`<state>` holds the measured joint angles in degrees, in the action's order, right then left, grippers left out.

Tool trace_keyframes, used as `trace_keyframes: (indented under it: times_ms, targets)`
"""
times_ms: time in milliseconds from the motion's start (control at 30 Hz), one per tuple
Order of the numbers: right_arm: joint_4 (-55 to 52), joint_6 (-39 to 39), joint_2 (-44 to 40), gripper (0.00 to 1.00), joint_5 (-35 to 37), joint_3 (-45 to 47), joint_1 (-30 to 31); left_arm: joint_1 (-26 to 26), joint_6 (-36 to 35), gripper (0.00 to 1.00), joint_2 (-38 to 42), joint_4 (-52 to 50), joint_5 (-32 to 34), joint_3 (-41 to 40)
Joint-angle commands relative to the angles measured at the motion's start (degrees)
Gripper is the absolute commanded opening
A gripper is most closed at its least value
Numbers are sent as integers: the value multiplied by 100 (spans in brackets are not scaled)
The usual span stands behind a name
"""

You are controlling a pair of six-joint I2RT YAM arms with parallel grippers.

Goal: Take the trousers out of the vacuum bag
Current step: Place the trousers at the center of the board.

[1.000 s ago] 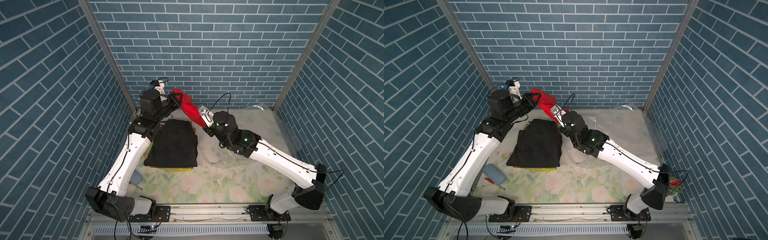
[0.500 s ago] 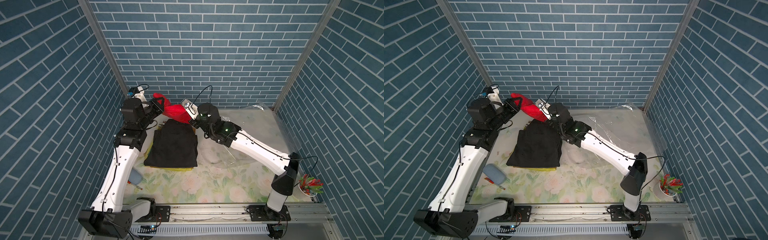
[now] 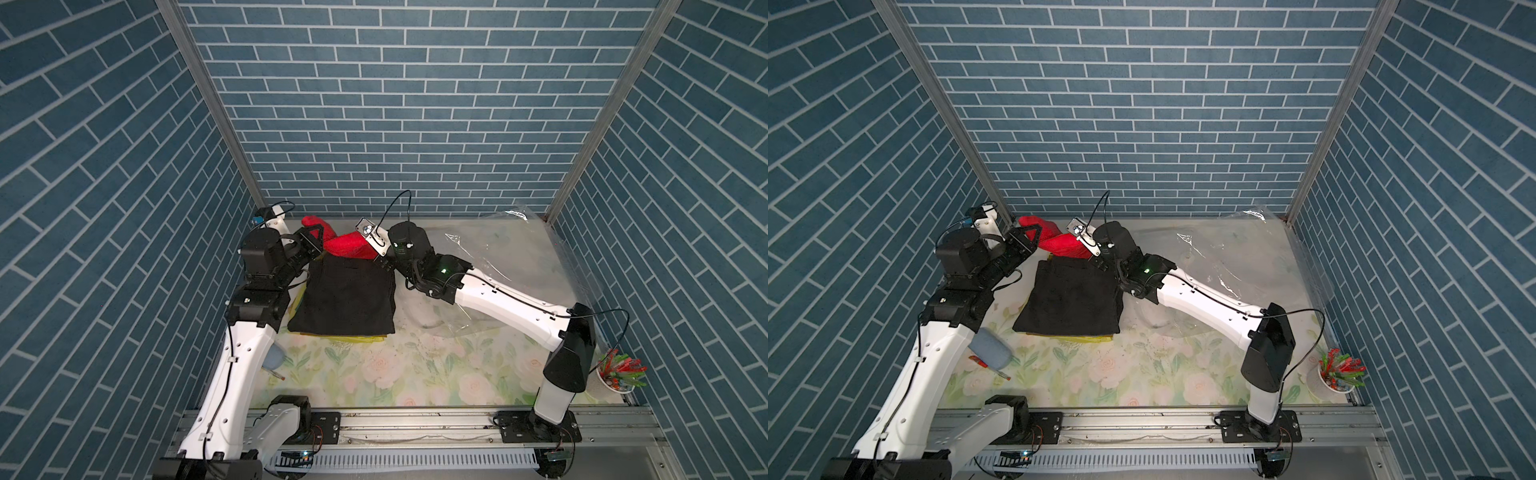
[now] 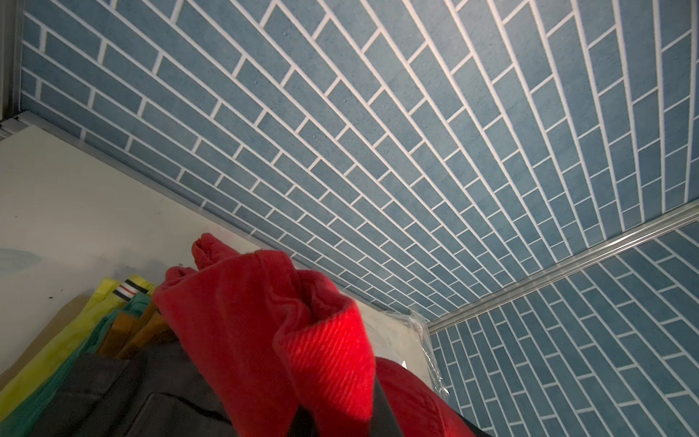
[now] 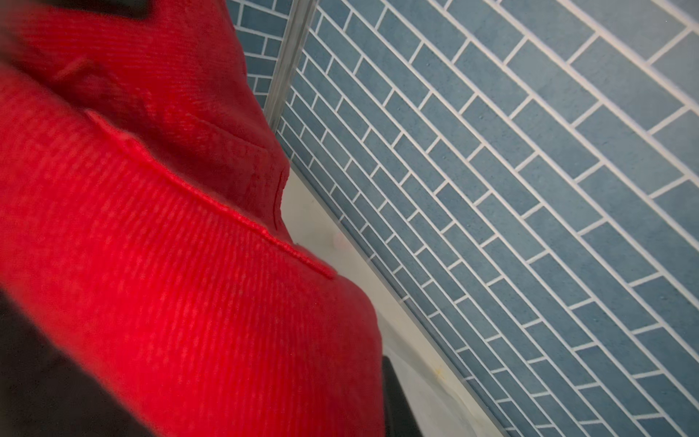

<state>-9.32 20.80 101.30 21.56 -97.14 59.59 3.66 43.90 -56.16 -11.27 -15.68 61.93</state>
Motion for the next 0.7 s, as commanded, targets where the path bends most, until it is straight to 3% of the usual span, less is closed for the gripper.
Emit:
trace_keyframes:
  times_ms: [0, 300, 667]
  targets:
    - [272, -498, -496, 0, 315, 335, -149, -111, 78, 0, 610, 156, 92, -327]
    - [438, -1029, -828, 2, -16, 1302, 221, -111, 88, 0, 1685, -539, 425, -1474]
    - [747, -1759, -1067, 10, -349, 2561, 568, -111, 107, 5, 2129, -968, 537, -2577]
